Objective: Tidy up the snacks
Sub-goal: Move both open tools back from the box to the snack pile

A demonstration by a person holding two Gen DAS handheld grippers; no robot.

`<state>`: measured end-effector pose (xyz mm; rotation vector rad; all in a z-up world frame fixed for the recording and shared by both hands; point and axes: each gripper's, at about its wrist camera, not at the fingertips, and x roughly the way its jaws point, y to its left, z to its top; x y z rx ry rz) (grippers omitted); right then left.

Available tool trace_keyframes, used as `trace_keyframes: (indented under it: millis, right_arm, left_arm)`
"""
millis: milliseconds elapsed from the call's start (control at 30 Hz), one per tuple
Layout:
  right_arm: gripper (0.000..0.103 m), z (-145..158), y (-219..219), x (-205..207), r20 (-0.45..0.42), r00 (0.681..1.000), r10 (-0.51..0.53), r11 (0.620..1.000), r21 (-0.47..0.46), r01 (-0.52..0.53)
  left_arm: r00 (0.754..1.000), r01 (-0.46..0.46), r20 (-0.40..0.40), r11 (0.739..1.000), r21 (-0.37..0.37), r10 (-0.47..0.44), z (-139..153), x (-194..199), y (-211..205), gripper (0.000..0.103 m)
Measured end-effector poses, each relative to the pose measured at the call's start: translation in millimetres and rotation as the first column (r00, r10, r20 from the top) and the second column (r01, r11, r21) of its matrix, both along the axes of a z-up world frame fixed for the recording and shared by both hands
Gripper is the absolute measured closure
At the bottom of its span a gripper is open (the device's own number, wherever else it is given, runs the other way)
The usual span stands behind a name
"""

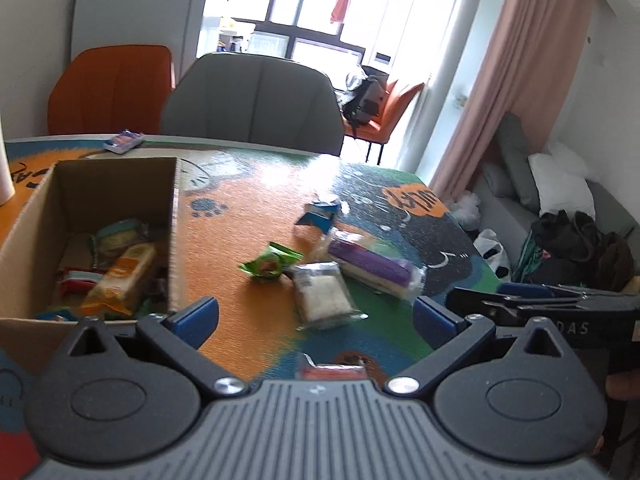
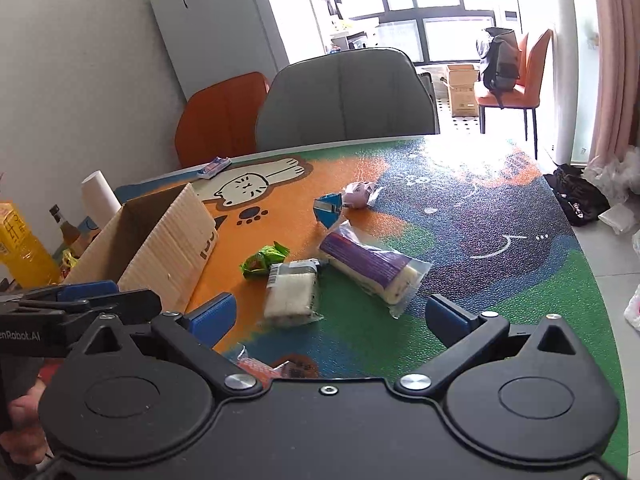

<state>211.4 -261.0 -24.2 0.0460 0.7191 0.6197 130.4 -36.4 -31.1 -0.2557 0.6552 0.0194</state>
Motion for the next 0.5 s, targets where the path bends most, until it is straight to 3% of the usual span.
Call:
trace_keyframes:
  millis: [500]
  right_arm:
    - [0.002,-13.5,-22.9,14.5,0.019,0.999,0.048,0.998,-0.028,-0.047]
  left_arm:
    - [0.998,-0.018,-0.053,1.000,-0.020,0.017,-29.1,16.7,-31.3,0.003]
